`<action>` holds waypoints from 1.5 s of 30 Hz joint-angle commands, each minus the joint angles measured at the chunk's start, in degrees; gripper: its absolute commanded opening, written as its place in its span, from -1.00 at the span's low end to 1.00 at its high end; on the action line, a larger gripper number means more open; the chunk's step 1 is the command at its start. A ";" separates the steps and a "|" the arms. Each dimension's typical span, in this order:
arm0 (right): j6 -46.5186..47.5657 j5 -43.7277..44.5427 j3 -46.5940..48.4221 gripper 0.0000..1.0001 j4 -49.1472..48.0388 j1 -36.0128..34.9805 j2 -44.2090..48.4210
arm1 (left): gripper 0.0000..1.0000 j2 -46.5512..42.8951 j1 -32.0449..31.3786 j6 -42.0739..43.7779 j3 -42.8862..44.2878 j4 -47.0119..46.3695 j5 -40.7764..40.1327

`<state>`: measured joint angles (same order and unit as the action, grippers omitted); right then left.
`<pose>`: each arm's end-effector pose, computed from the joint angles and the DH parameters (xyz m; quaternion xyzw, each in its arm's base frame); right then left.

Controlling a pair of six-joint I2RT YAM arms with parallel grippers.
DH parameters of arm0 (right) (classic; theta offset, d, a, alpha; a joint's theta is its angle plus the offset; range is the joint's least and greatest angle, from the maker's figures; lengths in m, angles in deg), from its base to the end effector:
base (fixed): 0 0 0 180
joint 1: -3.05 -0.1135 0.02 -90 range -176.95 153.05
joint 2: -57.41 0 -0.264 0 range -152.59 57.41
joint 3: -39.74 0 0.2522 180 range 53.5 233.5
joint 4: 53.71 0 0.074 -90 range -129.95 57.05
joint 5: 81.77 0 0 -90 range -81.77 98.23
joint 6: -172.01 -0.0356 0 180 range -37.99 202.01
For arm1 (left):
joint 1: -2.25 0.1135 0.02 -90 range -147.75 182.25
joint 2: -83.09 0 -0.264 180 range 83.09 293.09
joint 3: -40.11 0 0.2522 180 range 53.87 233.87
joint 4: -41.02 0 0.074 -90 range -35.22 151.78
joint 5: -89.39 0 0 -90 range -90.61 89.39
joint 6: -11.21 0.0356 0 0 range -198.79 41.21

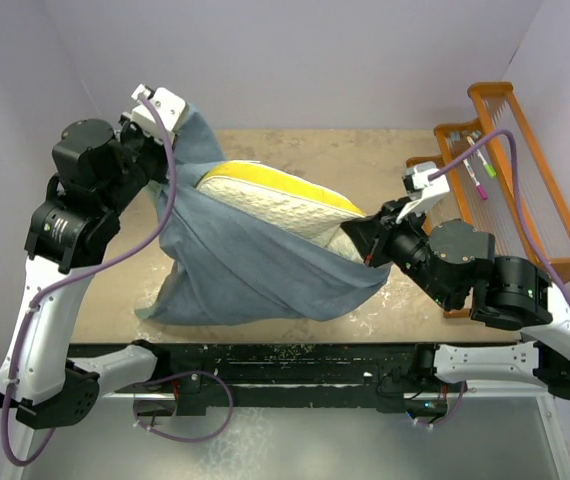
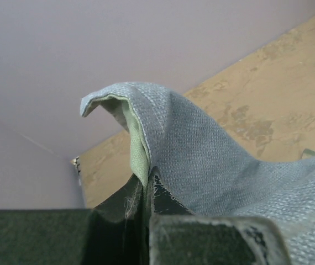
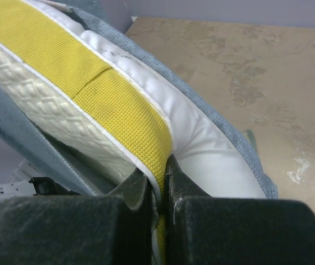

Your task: Remove the pillowcase from the pillow

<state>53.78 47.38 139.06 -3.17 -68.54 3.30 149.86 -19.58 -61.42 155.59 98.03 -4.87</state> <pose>0.0668 0.1296 0.4969 -0.0476 0.7306 0.3259 0.5981 0.1780 -0.0684 0.5298 0.2307 0.7203 0.0027 0.6542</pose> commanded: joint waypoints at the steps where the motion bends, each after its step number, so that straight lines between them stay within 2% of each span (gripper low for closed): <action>1: -4.80 9.96 -0.75 -1.00 0.31 0.27 4.48 | -1.00 -4.39 0.61 4.88 -3.90 -7.26 -10.27; 4: -3.85 12.22 -2.05 -1.00 -1.83 0.31 7.49 | -1.00 -5.33 0.62 3.16 -9.65 -4.72 -7.54; 8: -3.22 15.26 -1.53 -1.00 -3.19 0.31 8.67 | -1.00 -8.29 0.59 2.30 -22.58 -2.16 -0.88; 11: -1.59 17.00 0.85 -1.00 -3.68 0.31 8.01 | -0.82 -10.47 0.85 4.35 -29.64 -5.09 -1.30; 13: -0.43 19.36 3.14 -1.00 -5.43 0.28 7.37 | -0.45 -10.57 1.78 5.13 -30.57 -5.38 0.19; 14: 1.23 20.63 3.84 -1.00 -7.59 0.27 7.20 | -0.17 -10.10 2.39 5.10 -30.01 -4.85 1.83; 16: 8.02 23.35 3.53 -1.00 -15.56 0.27 7.24 | 0.55 -7.63 4.21 3.50 -26.07 -3.21 4.93; 17: 11.42 24.43 2.95 -1.00 -20.61 0.31 7.01 | 0.76 -5.38 5.54 1.55 -22.11 -2.24 6.16; 18: 15.32 25.32 2.49 -1.00 -25.17 0.30 6.59 | 0.86 -2.54 7.09 -0.53 -16.04 -0.44 8.37; 20: 22.79 26.58 2.27 -1.00 -34.31 0.28 3.97 | 1.00 5.10 9.26 -4.10 3.92 6.11 16.30; 24: 32.78 24.53 6.02 -1.00 -41.23 0.42 -3.60 | 0.98 18.93 9.45 -5.92 38.48 19.35 32.32; 26: 35.28 22.67 9.21 -1.00 -40.52 0.44 -7.89 | 0.98 21.76 9.43 -5.11 45.92 21.86 39.13; 28: 35.45 18.30 11.91 -1.00 -38.33 0.56 -11.38 | 0.98 20.01 9.35 -3.09 42.51 21.02 44.37; 31: 32.78 9.72 14.49 -1.00 -32.91 0.58 -15.53 | 0.98 14.00 9.27 1.11 29.39 19.02 50.72; 36: 29.04 -2.62 17.11 -1.00 -28.22 0.50 -21.31 | 0.98 7.62 8.83 11.06 16.50 18.91 53.07; 40: 27.23 -7.22 21.35 -1.00 -23.77 0.53 -27.66 | 0.98 6.40 8.82 17.84 15.18 20.30 52.75; 45: 23.70 -9.50 25.71 -1.00 -22.71 0.46 -33.67 | 0.98 5.33 8.82 22.21 13.11 22.83 53.63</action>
<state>82.68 43.93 159.80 -24.81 -67.56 -27.95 157.46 -10.64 -46.23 169.79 119.64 45.54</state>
